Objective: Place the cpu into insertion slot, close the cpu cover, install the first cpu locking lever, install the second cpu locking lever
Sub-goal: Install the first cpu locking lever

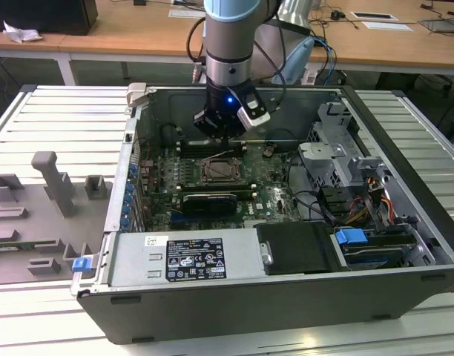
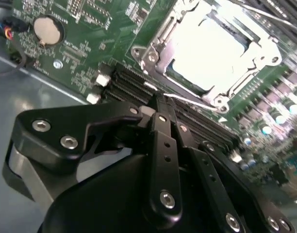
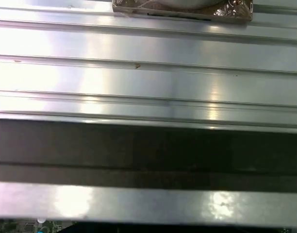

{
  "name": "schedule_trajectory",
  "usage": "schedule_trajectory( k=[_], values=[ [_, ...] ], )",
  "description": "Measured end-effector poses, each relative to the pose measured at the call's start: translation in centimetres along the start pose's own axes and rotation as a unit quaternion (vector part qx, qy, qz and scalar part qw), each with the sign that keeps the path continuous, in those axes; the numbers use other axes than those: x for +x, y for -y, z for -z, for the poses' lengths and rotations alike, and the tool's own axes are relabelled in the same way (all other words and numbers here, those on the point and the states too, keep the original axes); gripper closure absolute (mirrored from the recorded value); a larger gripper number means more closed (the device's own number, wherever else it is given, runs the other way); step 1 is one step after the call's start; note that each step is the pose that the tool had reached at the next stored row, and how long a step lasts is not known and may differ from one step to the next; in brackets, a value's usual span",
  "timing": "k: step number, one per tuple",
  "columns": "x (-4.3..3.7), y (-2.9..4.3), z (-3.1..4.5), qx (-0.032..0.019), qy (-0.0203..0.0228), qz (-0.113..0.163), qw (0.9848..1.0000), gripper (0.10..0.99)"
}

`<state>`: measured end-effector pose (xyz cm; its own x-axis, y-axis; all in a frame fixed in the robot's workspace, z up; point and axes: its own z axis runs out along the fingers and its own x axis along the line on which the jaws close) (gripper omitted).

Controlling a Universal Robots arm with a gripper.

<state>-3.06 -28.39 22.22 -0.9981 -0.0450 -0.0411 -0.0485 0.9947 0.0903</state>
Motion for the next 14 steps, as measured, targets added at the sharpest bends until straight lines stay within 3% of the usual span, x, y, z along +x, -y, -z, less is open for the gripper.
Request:
schedule_trajectory(
  k=[3, 6, 14],
  values=[
    [0.38, -0.1, 0.88, 0.0001, 0.0026, 0.0, 1.0, 0.98],
    [0.71, -0.15, 1.26, 0.0001, 0.0051, 0.0, 1.0, 0.98],
    [0.33, -0.01, -0.03, 0.0012, 0.0053, 0.001, 1.0, 0.98]
  ],
)
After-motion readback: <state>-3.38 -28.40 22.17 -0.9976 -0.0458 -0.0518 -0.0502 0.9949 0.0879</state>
